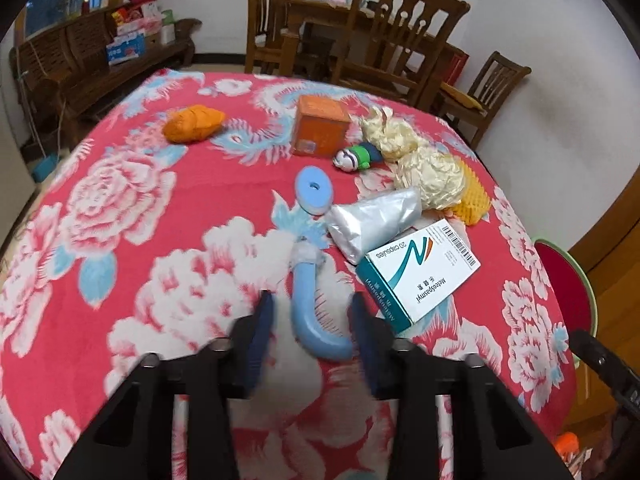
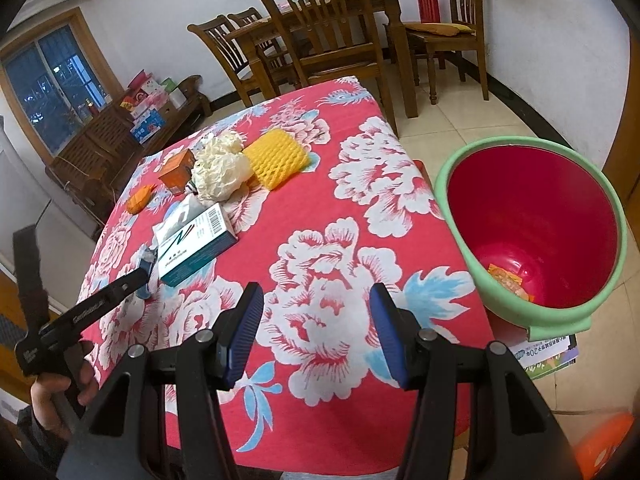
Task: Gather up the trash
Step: 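Grasp the blue plastic tube with the left tool, then grasp the white medicine box with the right tool while the left tool holds the blue tube, then carry the medicine box over the red bucket with the right tool while the left tool carries the tube, then open the right tool to drop the medicine box while the left tool drops the blue tube into the bucket, then move both tools back over the table and grasp the clear plastic bag with the left tool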
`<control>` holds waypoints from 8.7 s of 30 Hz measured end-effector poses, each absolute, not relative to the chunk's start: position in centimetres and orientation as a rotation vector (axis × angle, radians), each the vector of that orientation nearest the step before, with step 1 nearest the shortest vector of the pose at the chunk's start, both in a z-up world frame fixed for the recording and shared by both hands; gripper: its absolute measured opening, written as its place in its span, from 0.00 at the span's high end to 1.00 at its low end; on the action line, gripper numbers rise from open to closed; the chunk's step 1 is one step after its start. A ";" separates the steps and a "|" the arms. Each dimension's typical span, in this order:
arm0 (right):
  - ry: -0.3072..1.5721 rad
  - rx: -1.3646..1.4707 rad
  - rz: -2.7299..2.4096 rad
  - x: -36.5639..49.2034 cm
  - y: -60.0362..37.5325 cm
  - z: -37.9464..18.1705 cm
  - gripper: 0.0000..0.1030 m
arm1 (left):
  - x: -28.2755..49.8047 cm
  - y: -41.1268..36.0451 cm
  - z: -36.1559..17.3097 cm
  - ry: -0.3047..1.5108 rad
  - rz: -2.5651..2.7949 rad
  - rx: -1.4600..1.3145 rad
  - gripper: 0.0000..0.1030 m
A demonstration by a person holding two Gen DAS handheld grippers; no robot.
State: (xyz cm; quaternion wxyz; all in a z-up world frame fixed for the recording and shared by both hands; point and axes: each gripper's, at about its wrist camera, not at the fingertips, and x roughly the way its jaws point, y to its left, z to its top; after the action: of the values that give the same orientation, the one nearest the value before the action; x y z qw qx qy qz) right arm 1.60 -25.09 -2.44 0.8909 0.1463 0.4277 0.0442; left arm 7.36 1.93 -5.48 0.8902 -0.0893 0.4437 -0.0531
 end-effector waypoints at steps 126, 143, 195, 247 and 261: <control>0.872 0.226 0.099 7.3 -19.2 -2.0 0.47 | 6.5 1.1 -1.5 0.848 -0.184 -0.185 0.86; 0.767 0.252 0.005 3.2 -26.2 2.0 0.47 | 6.5 -6.0 2.8 0.802 -0.352 -0.117 0.86; 0.810 0.549 -0.320 -0.3 -44.2 -3.9 0.46 | 9.6 -27.0 -1.7 0.923 -0.669 0.018 0.86; 0.747 0.526 -0.206 -0.7 -39.8 -0.6 0.37 | 8.2 -19.2 0.2 0.868 -0.563 -0.032 0.50; 0.779 0.464 -0.105 0.7 -34.6 -0.3 0.37 | 9.2 -12.1 -0.2 0.864 -0.431 -0.076 0.50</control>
State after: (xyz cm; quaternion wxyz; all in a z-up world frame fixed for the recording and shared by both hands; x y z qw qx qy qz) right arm 0.67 -34.65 -0.31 0.8976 0.2242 0.3761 -0.0507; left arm 9.16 -12.09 -0.15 0.8850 -0.0366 0.4154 -0.2074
